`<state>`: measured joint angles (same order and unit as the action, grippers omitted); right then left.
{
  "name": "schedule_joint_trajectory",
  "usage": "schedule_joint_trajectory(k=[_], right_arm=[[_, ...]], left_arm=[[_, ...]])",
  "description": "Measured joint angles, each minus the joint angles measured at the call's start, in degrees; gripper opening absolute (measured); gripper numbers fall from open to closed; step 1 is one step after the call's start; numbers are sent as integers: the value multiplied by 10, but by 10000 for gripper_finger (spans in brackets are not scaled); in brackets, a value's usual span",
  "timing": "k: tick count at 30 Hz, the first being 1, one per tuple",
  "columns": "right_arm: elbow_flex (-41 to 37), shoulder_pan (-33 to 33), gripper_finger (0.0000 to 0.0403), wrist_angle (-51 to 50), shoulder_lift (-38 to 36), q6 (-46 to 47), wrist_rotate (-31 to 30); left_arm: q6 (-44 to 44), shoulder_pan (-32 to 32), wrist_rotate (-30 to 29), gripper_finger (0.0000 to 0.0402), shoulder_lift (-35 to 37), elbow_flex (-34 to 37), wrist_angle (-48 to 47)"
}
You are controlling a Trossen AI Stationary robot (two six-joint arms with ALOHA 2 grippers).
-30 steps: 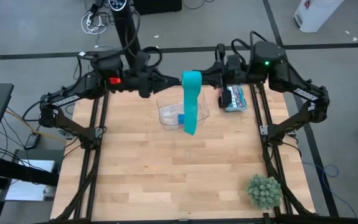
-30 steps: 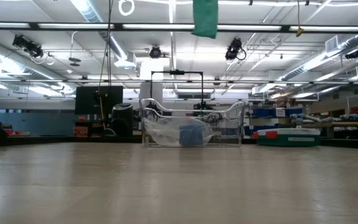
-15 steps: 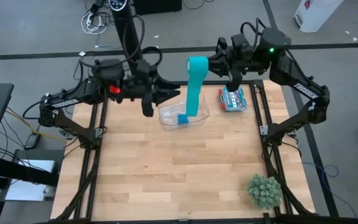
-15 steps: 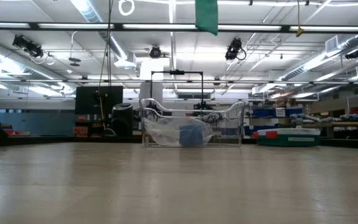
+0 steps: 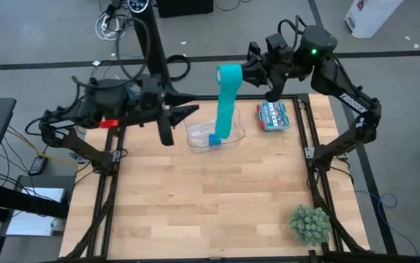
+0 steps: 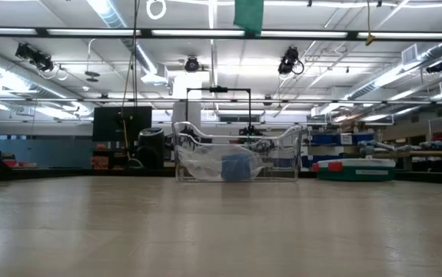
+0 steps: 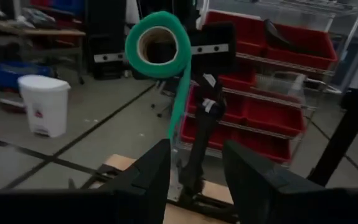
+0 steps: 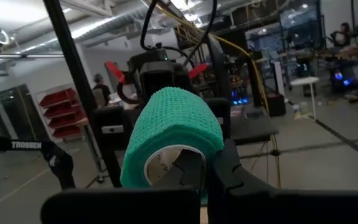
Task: Roll bandage
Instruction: Roll the sky blue bandage
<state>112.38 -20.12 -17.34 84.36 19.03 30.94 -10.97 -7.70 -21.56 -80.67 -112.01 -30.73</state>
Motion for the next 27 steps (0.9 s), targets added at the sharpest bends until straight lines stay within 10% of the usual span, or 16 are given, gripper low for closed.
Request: schedule_joint_trajectory(k=[27], right_arm=[[131,1,0,-51,92,-13,28]], left_arm=[[-76,-13,-102,151,-65,-64,-150]])
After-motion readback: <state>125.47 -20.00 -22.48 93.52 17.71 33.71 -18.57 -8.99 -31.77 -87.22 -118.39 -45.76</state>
